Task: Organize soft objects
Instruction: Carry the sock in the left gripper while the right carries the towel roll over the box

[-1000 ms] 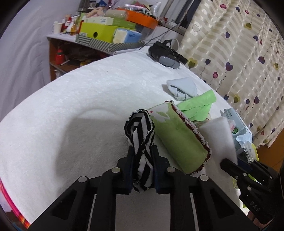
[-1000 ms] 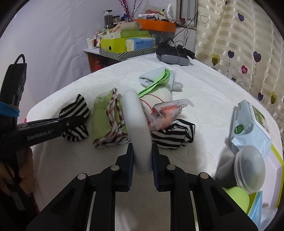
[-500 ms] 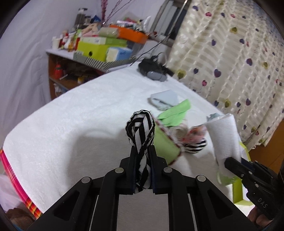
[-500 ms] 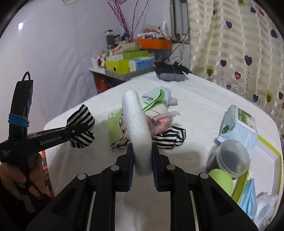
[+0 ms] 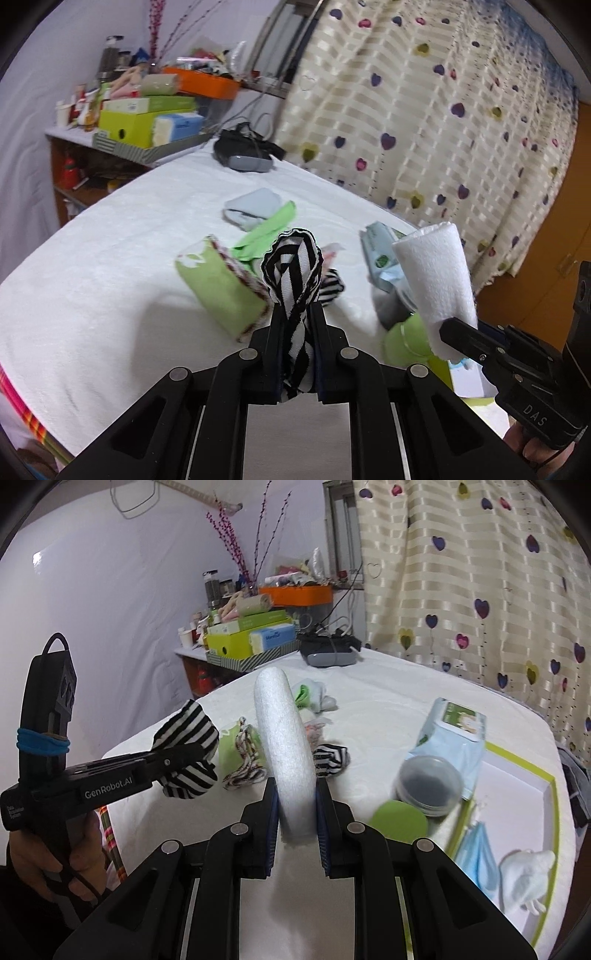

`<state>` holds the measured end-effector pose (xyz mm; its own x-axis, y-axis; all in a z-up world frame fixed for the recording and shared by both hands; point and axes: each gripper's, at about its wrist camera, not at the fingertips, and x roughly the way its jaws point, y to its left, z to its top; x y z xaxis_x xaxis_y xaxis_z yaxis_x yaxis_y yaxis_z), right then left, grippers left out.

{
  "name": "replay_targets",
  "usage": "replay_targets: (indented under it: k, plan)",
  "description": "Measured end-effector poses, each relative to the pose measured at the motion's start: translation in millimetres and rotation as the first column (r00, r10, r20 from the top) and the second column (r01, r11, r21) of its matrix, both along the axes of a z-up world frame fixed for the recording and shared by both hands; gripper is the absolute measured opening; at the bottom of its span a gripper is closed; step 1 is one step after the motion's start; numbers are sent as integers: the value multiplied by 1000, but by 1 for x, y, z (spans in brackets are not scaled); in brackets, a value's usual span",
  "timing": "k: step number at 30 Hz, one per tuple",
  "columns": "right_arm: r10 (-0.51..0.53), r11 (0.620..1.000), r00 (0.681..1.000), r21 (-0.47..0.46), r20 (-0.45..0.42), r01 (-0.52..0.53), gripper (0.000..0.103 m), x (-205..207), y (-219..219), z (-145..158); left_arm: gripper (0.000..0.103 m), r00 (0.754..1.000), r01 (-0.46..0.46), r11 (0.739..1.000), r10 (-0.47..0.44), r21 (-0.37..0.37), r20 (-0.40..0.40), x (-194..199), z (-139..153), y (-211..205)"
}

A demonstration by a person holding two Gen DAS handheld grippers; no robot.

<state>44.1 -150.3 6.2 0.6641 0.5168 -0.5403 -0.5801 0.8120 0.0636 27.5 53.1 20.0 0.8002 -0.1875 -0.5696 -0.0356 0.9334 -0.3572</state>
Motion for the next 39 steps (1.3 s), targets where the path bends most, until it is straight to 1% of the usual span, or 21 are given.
replay_targets:
  k: [13, 22, 30, 39]
  plan:
    - [-77, 997, 997, 24, 7, 77, 19, -9, -32, 2, 12, 992, 119, 993, -118, -3, 31, -3, 11, -35]
    - [-155, 987, 988, 43, 2, 155, 19, -14, -65, 1, 12, 978, 203, 979, -203, 5, 41, -1, 16, -65]
    - [-213, 975, 977, 62, 7, 213, 19, -13, -91, 5, 12, 965, 253, 967, -254, 21, 60, 4, 24, -87]
    - [-293, 953, 956, 78, 10, 292, 19, -10, -121, 10, 12, 944, 317, 948, -319, 42, 79, 11, 34, -114]
